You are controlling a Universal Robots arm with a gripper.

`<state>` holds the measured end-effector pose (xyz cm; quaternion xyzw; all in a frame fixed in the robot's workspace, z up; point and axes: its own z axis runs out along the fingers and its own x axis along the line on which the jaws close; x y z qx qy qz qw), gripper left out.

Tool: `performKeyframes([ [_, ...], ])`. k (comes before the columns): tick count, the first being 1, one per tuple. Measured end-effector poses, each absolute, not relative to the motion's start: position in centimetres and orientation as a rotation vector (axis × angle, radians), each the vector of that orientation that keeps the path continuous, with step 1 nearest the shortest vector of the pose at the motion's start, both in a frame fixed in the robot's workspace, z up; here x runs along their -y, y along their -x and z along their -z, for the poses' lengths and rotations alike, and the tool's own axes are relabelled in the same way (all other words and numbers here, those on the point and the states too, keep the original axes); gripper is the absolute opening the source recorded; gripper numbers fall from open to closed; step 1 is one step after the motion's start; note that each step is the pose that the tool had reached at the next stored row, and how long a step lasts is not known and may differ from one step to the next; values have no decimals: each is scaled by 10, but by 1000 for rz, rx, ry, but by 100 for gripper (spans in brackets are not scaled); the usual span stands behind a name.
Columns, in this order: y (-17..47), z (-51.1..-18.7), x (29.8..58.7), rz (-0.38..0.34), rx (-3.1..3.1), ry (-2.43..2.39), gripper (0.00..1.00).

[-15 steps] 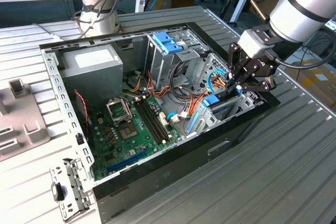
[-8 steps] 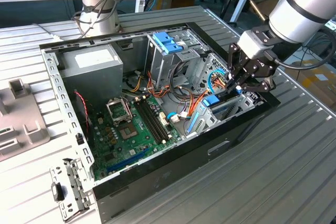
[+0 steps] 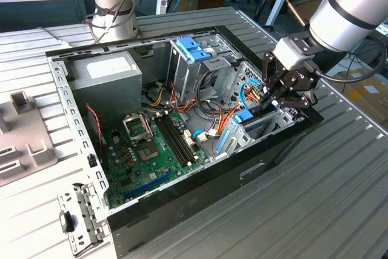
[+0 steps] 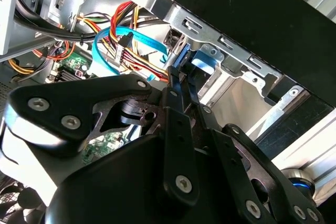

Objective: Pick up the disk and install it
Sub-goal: 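Insert the first disk wire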

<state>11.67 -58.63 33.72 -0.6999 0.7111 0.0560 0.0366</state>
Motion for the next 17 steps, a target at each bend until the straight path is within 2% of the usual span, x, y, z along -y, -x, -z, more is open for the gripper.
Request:
performKeyframes([
  [4,-117,-337,586,-173,-2183,2149,19],
  [5,-117,-337,586,-172,-2183,2149,26],
  [13,-117,-354,586,-175,-2182,2148,26],
  [14,-117,-354,586,-175,-2181,2147,25],
  [15,-117,-354,586,-176,-2181,2147,18],
  [16,-117,-354,586,-177,-2181,2147,18],
  [17,-117,-353,586,-179,-2181,2147,11],
])
